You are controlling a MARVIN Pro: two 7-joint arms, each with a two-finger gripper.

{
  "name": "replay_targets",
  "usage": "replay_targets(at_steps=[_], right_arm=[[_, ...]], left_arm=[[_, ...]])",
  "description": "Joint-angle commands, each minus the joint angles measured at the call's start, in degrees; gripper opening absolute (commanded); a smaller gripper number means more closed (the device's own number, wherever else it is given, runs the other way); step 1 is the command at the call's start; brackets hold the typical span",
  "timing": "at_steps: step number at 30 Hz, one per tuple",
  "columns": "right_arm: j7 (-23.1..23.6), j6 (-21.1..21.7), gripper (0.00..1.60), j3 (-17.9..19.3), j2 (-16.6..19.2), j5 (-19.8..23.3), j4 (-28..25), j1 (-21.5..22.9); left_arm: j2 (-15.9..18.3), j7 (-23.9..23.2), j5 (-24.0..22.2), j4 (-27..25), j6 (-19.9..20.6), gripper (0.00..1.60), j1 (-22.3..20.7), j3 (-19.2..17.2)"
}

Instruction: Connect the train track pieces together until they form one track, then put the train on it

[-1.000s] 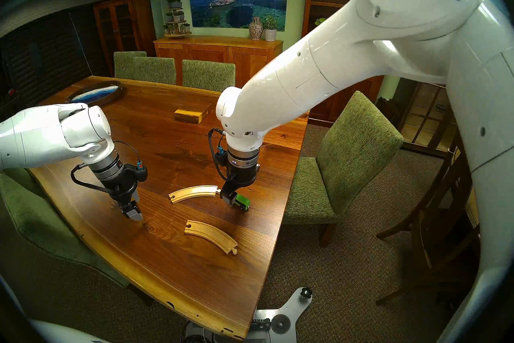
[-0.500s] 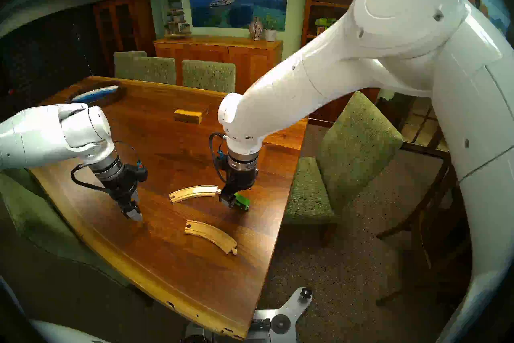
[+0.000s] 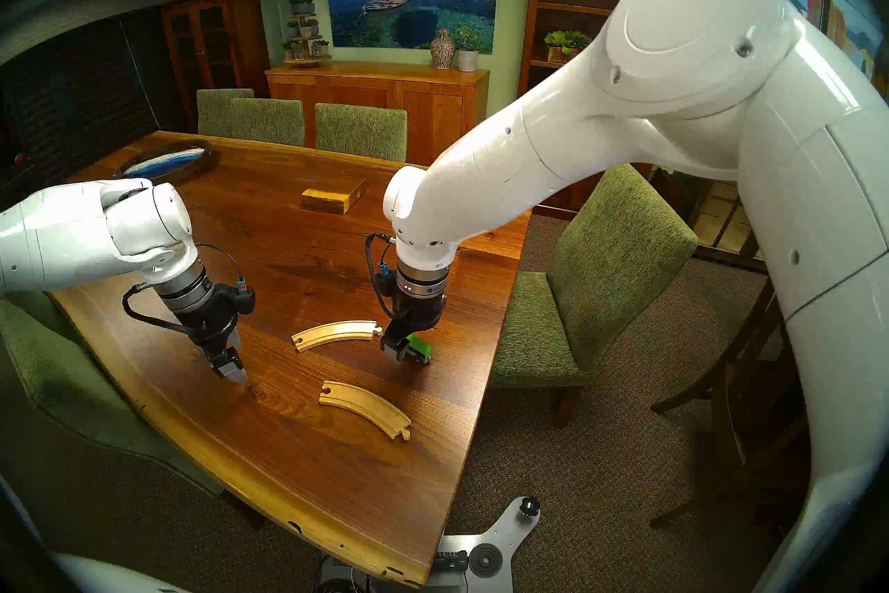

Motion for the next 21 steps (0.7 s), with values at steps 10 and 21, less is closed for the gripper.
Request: replay_targets(at_steps=[10, 21], right_arm=[[1.01, 0.36, 1.04, -0.57, -0.81, -0.74, 3.49, -1.32], [1.50, 1.09, 0.00, -0.97, -0.97, -1.01, 4.29, -1.09]], left_arm=[[0.03, -0.05, 0.10, -0.01, 0.04, 1.60, -1.61, -1.10], [0.03, -0.05, 0.10, -0.01, 0.03, 1.60, -1.59, -1.11]])
